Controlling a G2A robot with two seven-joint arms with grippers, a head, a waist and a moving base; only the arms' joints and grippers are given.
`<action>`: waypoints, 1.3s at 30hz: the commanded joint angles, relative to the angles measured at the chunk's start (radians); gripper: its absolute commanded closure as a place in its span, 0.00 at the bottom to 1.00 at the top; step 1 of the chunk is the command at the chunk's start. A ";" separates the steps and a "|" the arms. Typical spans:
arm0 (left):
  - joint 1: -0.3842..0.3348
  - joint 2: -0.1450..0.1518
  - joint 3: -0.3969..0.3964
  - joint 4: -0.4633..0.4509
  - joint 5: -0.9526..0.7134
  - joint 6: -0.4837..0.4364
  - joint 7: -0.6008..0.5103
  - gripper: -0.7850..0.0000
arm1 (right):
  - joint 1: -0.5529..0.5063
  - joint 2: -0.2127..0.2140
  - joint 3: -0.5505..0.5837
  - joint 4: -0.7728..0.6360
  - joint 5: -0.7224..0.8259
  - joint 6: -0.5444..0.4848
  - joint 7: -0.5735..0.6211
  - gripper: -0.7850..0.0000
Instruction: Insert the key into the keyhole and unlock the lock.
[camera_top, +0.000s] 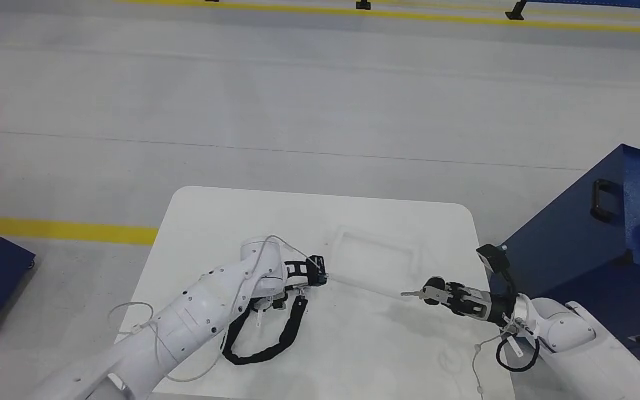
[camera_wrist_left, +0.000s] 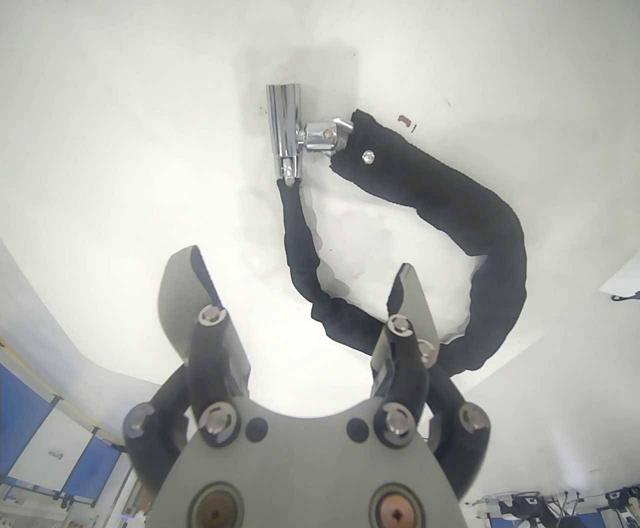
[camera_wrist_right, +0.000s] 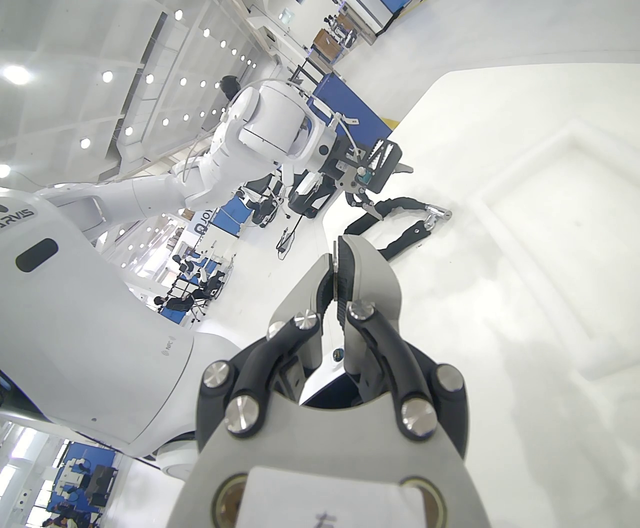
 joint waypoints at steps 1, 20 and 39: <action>-0.003 -0.004 0.004 0.021 0.001 -0.005 0.005 0.31 | 0.000 0.000 0.000 0.000 0.000 0.000 0.000 1.00; -0.023 -0.069 0.042 0.202 0.068 -0.029 0.198 0.52 | 0.000 0.000 0.000 0.000 0.000 0.000 0.000 1.00; -0.038 -0.129 0.060 0.336 0.101 -0.044 0.275 0.73 | 0.000 0.000 0.000 0.000 0.000 0.000 0.000 1.00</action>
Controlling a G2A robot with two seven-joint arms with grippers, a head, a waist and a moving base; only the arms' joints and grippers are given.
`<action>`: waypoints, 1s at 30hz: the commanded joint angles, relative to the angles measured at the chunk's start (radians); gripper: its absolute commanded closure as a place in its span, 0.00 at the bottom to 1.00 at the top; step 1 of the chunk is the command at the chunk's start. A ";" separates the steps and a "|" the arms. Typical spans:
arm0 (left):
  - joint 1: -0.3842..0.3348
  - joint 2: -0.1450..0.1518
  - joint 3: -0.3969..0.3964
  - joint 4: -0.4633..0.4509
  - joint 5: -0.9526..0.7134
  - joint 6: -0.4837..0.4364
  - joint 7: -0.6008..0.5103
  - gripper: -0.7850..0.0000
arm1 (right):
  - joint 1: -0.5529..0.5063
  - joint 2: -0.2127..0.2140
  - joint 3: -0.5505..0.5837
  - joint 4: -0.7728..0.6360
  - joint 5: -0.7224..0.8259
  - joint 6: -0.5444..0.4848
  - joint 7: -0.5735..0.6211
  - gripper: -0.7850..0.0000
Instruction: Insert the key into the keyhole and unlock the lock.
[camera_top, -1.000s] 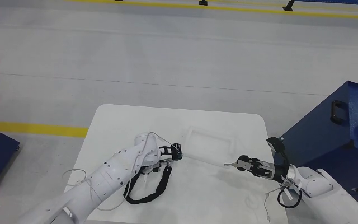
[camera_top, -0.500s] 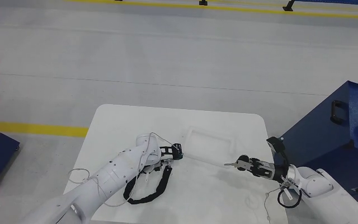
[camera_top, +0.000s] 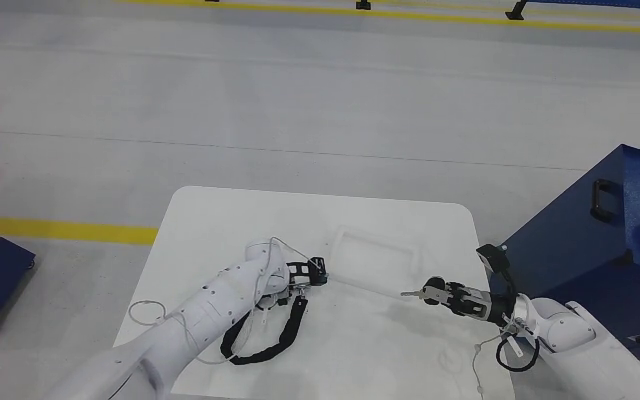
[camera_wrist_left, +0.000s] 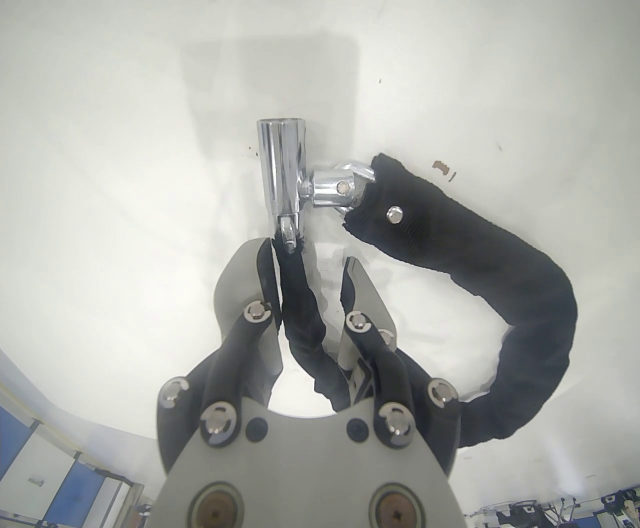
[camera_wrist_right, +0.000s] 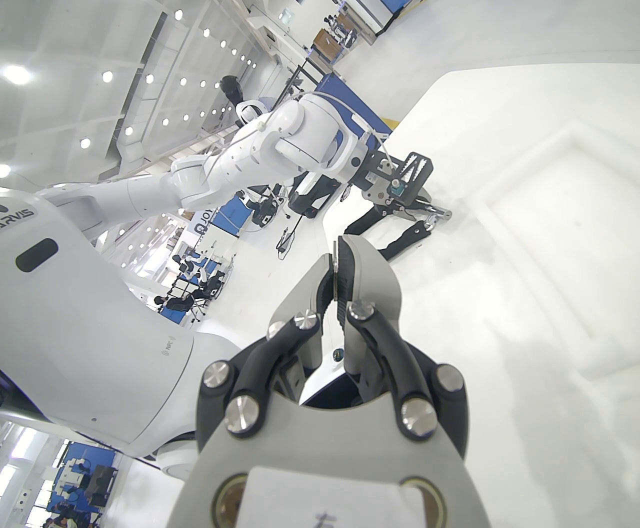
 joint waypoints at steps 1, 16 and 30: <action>-0.003 -0.007 0.001 0.012 0.002 0.000 0.003 0.76 | 0.000 0.000 0.000 0.000 0.000 0.000 0.000 1.00; -0.018 -0.047 -0.001 0.074 0.010 -0.006 0.023 0.81 | 0.000 0.000 0.000 0.000 0.000 0.000 0.000 1.00; -0.021 -0.073 0.000 0.118 0.062 0.014 0.078 1.00 | 0.000 0.000 0.000 0.000 0.000 0.000 0.000 1.00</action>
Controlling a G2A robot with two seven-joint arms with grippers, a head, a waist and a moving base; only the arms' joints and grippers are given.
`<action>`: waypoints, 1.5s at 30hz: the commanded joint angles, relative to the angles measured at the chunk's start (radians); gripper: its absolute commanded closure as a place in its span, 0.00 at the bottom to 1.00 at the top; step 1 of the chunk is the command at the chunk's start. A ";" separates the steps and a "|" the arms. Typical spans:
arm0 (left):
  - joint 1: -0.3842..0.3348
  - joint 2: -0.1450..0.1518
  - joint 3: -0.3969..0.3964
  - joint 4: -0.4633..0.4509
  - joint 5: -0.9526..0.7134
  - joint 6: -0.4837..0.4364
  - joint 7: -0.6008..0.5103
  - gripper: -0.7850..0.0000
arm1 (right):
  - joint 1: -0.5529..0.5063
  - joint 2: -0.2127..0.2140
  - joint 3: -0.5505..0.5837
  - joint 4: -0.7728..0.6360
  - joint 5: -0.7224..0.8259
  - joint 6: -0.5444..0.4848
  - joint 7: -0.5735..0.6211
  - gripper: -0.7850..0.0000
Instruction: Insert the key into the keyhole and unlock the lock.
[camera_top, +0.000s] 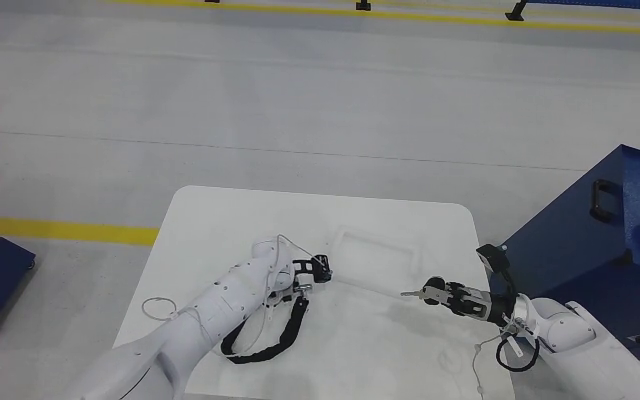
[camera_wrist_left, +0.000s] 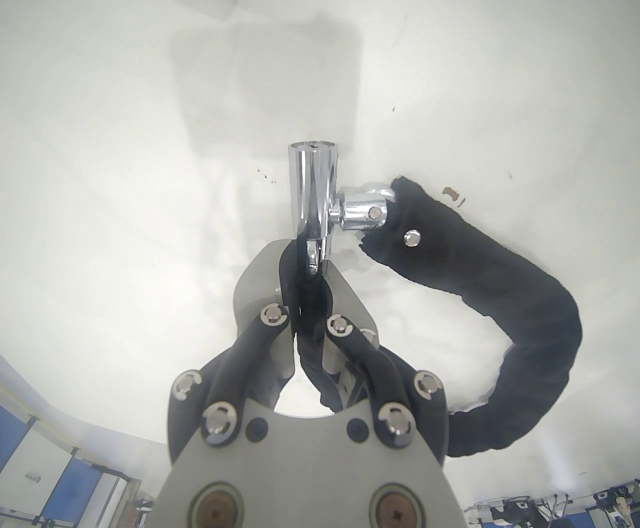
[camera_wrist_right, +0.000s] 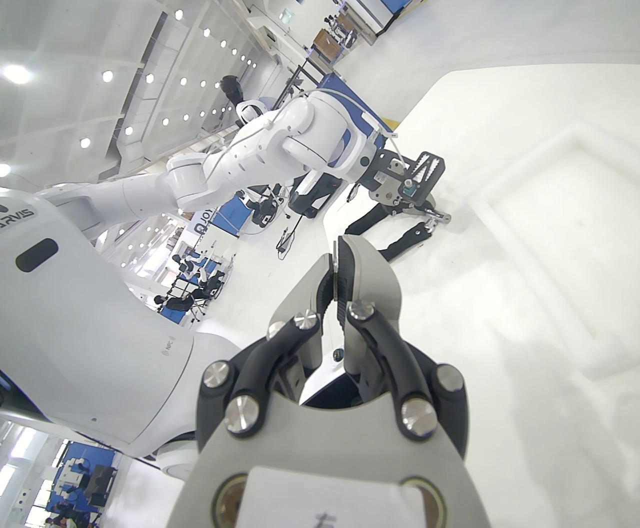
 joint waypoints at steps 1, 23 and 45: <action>0.001 0.002 -0.004 -0.007 0.026 0.017 0.035 1.00 | 0.000 0.000 0.000 0.000 0.000 0.000 0.000 1.00; 0.347 0.248 -0.369 -0.759 0.371 0.180 -0.008 1.00 | 0.000 0.000 0.000 0.000 0.000 0.000 0.000 1.00; 0.657 0.371 -0.781 -1.070 0.344 -0.130 0.449 1.00 | 0.000 0.000 0.000 0.000 0.000 0.000 0.000 1.00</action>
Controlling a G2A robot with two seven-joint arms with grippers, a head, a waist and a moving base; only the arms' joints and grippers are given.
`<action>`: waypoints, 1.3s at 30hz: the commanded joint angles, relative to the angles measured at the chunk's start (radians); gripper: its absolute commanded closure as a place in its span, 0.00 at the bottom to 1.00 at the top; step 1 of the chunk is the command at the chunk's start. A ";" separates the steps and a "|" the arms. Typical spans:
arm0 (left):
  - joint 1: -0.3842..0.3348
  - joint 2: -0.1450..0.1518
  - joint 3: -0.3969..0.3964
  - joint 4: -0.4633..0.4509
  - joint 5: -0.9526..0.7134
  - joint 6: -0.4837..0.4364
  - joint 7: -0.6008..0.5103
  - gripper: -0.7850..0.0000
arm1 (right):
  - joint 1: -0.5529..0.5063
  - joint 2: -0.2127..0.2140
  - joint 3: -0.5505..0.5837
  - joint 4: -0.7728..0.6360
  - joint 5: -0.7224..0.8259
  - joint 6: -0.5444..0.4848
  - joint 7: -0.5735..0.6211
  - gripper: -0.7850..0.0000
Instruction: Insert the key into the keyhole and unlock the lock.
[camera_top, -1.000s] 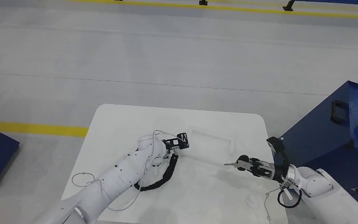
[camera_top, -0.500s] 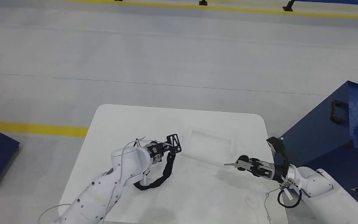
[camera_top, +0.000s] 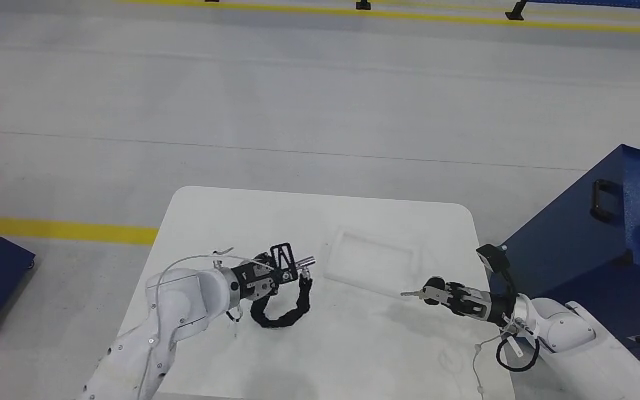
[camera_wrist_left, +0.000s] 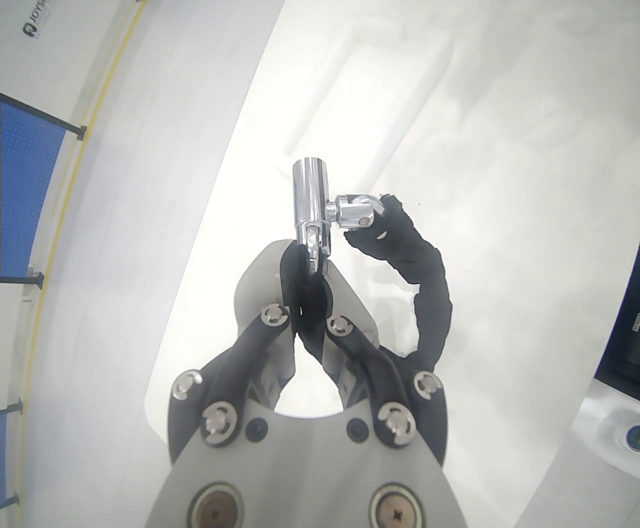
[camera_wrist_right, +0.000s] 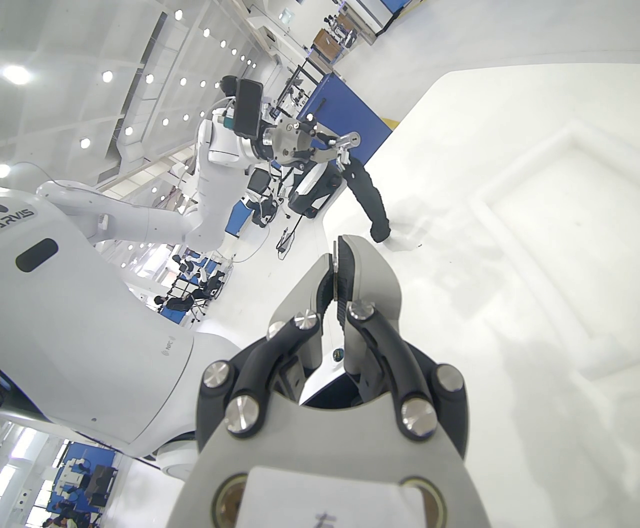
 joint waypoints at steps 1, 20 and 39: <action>0.023 0.007 -0.014 -0.012 0.046 -0.011 0.092 1.00 | 0.000 0.000 0.000 0.000 0.000 0.000 0.000 1.00; 0.040 0.051 -0.053 0.059 0.278 -0.137 0.694 1.00 | 0.000 0.000 0.000 0.000 0.000 0.000 0.000 1.00; 0.073 0.049 -0.038 0.046 0.266 -0.045 0.750 1.00 | 0.000 0.000 0.000 0.000 0.000 0.000 0.000 1.00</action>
